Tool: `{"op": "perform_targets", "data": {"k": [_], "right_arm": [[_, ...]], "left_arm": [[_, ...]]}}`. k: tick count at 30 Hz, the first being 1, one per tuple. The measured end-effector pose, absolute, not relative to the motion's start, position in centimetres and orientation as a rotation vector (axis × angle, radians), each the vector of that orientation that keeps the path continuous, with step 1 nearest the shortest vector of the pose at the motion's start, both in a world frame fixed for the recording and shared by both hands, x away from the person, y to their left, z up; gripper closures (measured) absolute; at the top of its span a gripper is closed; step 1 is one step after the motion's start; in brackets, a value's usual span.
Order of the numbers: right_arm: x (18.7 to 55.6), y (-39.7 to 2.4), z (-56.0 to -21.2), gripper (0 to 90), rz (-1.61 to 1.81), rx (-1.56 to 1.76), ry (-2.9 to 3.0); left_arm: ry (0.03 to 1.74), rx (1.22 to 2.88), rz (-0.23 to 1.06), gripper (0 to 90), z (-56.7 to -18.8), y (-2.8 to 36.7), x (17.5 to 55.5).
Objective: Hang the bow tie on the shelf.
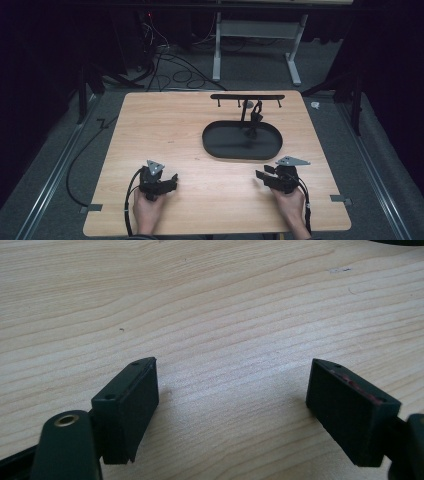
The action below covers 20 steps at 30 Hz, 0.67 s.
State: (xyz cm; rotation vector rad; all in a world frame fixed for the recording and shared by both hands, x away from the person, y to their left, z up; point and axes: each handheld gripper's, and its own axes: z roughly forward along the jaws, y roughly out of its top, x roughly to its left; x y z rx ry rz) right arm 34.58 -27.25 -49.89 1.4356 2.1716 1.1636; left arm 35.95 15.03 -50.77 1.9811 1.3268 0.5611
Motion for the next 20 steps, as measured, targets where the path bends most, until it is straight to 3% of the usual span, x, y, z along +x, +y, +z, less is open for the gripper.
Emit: {"op": "perform_targets", "data": {"k": [10,20], "right_arm": [[34.4,-25.6,-50.2,47.3,0.942,1.287,2.198],[34.3,-25.6,-50.2,42.9,0.946,1.293,2.205]], "left_arm": [[1.327,1.981,0.562,21.3,-50.8,15.0,35.9],[1.327,1.981,0.562,21.3,-50.8,15.0,35.9]]}}
